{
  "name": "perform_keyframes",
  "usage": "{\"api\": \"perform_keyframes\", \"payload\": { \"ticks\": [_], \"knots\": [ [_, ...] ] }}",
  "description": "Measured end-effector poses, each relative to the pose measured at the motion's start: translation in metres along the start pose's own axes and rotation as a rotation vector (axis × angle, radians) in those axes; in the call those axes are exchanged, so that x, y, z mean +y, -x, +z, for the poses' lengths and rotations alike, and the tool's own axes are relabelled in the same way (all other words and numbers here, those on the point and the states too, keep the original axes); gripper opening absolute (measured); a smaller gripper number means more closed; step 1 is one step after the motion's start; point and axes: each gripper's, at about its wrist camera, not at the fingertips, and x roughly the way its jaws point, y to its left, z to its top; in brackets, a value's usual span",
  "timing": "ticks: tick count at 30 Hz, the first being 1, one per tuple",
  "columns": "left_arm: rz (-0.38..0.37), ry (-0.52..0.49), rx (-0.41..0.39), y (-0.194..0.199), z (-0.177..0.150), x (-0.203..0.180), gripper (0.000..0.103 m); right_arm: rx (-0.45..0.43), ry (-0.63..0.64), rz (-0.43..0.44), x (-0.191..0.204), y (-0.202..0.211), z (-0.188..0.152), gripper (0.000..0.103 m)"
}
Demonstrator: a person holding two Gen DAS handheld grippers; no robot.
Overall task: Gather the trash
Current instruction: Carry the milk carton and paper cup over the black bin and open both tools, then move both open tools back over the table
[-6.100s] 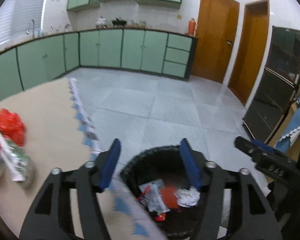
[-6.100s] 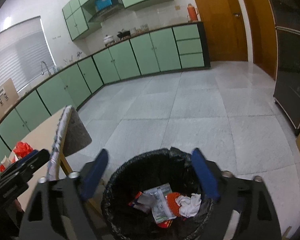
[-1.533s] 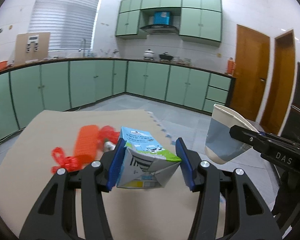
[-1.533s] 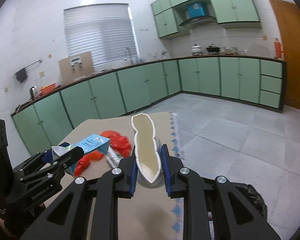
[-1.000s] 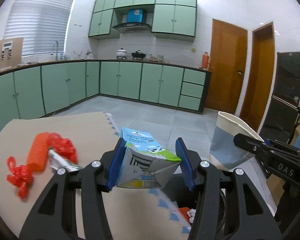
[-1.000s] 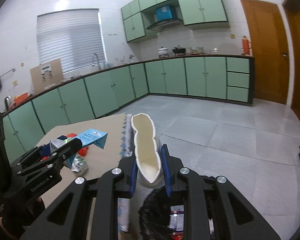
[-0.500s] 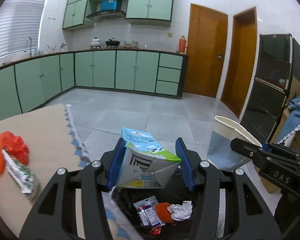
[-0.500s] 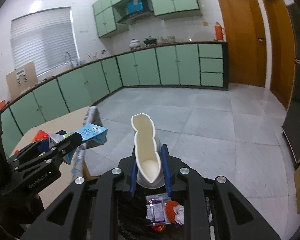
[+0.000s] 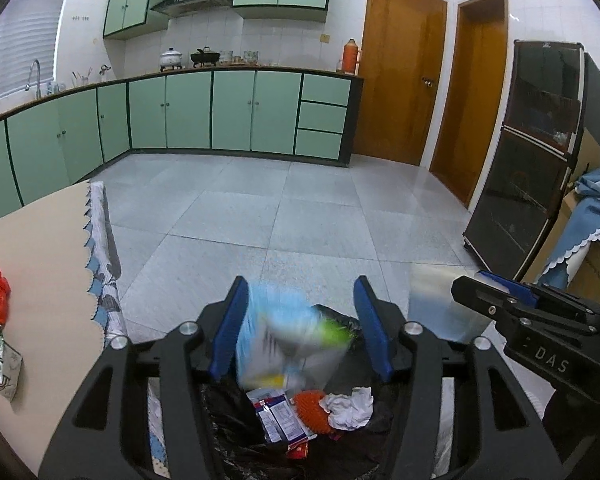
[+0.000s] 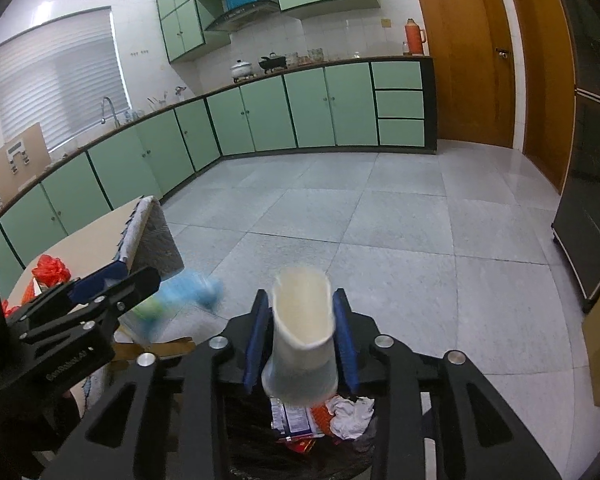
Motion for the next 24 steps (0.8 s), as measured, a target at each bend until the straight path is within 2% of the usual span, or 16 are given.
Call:
{"api": "perform_keyframes", "payload": {
  "ticks": [1, 7, 12, 15, 20, 24],
  "knots": [
    [0.000, 0.005, 0.004, -0.001, 0.001, 0.001, 0.059, 0.000, -0.005, -0.003, -0.001, -0.001, 0.000, 0.041],
    [0.005, 0.048, 0.001, 0.002, 0.005, 0.008, 0.064, -0.014, -0.030, -0.021, -0.006, 0.003, -0.001, 0.053],
    [0.041, 0.085, -0.047, 0.025, 0.013, 0.029, 0.071, -0.057, -0.044, -0.032, 0.001, 0.014, 0.002, 0.080],
    [0.085, 0.083, -0.091, 0.045, 0.017, 0.043, 0.077, -0.081, -0.043, -0.024, 0.011, 0.020, 0.005, 0.089],
    [0.197, 0.083, -0.143, 0.088, 0.014, 0.077, 0.085, -0.114, -0.022, 0.017, 0.035, 0.027, 0.008, 0.095],
    [0.295, 0.104, -0.146, 0.119, 0.003, 0.110, 0.087, -0.122, 0.019, 0.069, 0.063, 0.025, 0.010, 0.097]
  ]
}}
